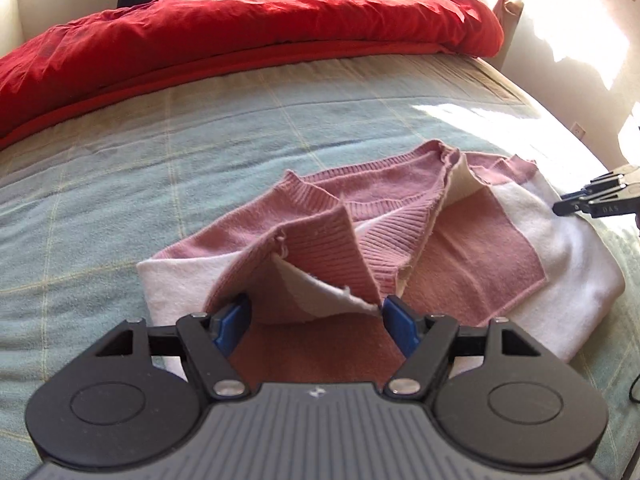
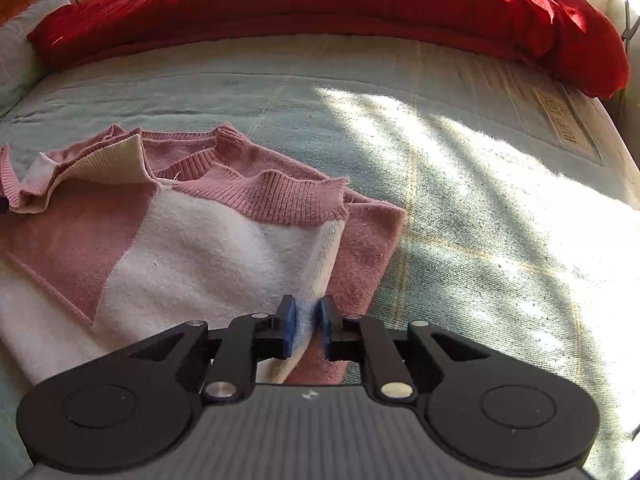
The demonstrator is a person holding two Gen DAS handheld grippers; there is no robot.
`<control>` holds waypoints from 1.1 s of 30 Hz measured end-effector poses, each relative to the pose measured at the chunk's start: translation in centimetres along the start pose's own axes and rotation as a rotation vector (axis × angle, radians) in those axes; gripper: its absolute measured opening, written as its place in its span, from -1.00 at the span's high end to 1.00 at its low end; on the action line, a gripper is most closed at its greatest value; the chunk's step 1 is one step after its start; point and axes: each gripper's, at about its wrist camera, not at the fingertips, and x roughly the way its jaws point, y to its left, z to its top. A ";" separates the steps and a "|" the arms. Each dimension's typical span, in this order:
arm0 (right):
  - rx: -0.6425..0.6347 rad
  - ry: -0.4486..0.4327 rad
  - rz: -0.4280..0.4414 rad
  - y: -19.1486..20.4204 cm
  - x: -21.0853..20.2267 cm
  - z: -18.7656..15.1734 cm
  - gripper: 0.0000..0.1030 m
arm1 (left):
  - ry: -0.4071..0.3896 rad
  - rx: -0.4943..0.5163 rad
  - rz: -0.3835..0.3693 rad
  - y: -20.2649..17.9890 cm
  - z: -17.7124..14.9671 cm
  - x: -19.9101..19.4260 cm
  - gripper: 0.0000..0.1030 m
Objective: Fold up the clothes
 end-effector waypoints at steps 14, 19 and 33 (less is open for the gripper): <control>-0.028 -0.083 -0.041 1.4 -2.6 1.4 0.52 | -0.043 0.009 0.047 -0.4 -0.1 -0.8 -0.42; -0.109 -0.126 0.074 5.5 -3.1 4.1 0.73 | -0.062 0.187 -0.032 -4.5 0.4 0.6 -0.45; -0.091 -0.036 0.192 11.6 7.8 8.3 0.81 | -0.036 0.007 -0.114 -0.5 1.7 7.2 -0.47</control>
